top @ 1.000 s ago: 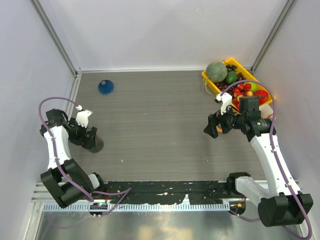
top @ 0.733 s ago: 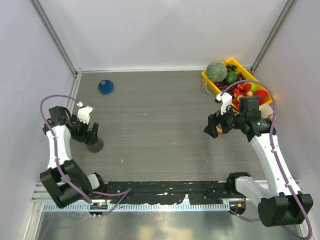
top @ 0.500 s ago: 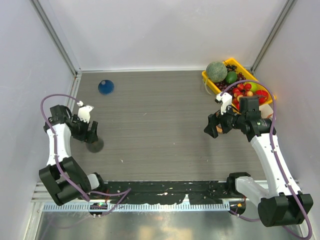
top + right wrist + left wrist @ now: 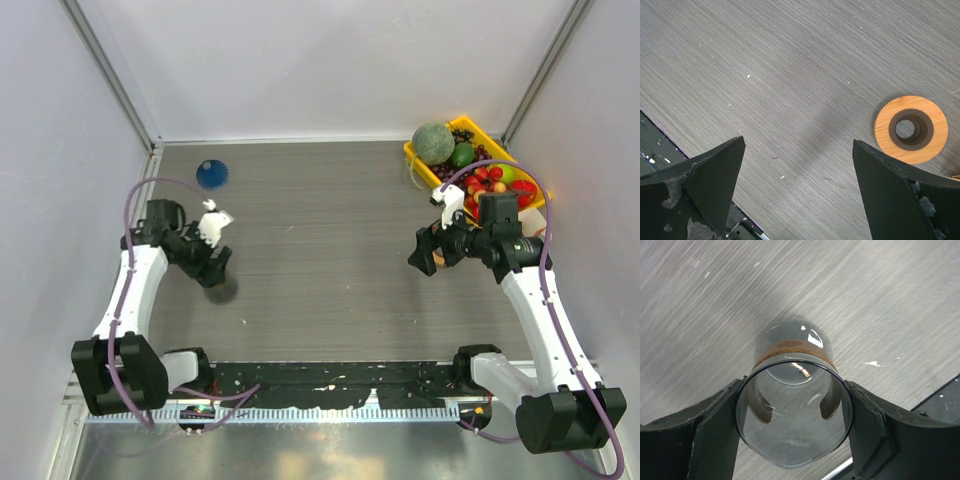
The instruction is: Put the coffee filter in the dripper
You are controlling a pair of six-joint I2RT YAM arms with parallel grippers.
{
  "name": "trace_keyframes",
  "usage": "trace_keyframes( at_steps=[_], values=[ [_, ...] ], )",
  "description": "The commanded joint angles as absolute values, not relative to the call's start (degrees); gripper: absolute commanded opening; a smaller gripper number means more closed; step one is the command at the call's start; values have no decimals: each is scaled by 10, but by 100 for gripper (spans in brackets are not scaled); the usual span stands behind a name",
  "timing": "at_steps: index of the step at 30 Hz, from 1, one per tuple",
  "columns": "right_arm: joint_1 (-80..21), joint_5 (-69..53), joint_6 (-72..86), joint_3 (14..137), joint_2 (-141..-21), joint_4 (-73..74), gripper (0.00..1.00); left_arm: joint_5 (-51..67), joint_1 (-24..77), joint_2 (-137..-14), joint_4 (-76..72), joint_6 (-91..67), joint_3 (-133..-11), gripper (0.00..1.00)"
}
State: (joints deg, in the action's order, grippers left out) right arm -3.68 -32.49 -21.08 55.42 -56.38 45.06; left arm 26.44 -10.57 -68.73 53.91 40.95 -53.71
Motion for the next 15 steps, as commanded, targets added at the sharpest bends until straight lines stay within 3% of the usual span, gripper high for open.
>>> trace_keyframes(
  at_steps=[1,8,15],
  values=[
    [-40,-325,-214,564,-560,435,95,253,24,-690,541,402,-599,64],
    [-39,-300,-218,567,-552,433,95,226,233,-815,551,394,-732,64],
    [14,-312,-196,573,-549,414,95,227,348,-965,570,392,-894,64]
  ],
)
